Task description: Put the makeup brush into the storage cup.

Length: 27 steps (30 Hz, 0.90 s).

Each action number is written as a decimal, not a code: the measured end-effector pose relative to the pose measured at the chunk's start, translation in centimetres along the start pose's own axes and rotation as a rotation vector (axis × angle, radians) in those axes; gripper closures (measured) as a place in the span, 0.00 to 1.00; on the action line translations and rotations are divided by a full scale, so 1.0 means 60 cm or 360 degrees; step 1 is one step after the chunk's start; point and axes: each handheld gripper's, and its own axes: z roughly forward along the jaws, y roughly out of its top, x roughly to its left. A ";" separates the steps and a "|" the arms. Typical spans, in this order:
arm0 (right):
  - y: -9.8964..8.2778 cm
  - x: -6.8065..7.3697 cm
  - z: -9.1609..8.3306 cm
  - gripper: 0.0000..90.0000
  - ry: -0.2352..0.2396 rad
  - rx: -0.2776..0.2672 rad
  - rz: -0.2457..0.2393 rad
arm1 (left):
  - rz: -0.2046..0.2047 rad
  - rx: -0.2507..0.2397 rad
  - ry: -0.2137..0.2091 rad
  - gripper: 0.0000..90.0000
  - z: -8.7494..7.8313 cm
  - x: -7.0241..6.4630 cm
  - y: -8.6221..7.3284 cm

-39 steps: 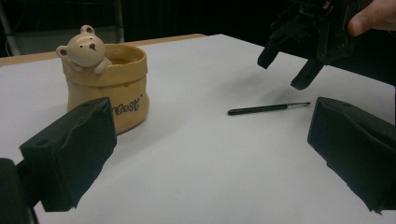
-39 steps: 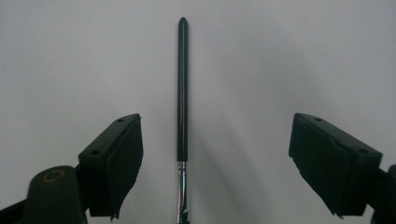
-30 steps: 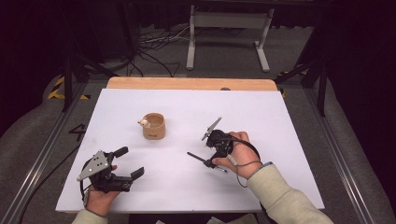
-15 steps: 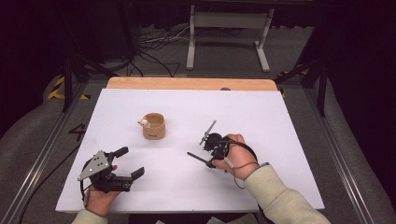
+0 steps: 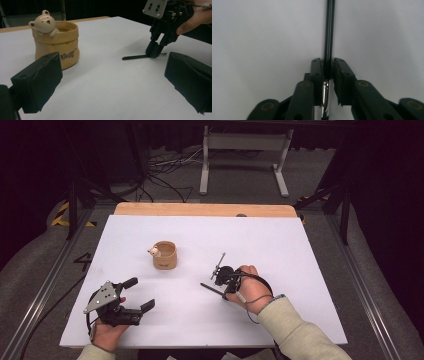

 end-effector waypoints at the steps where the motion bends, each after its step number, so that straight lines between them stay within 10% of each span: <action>1: 0.001 0.002 0.001 0.91 -0.0007 0.0006 -0.0004 | 0.0000 -0.0001 0.0001 0.02 0.001 0.000 0.000; 17: 0.001 0.007 -0.004 0.94 -0.0034 0.0008 0.0043 | -0.0057 0.0010 -0.0071 0.02 0.005 0.004 0.003; 27: 0.006 0.020 -0.050 0.94 -0.0004 -0.0039 -0.0101 | 0.0005 0.0054 -0.0181 0.02 0.020 0.002 0.013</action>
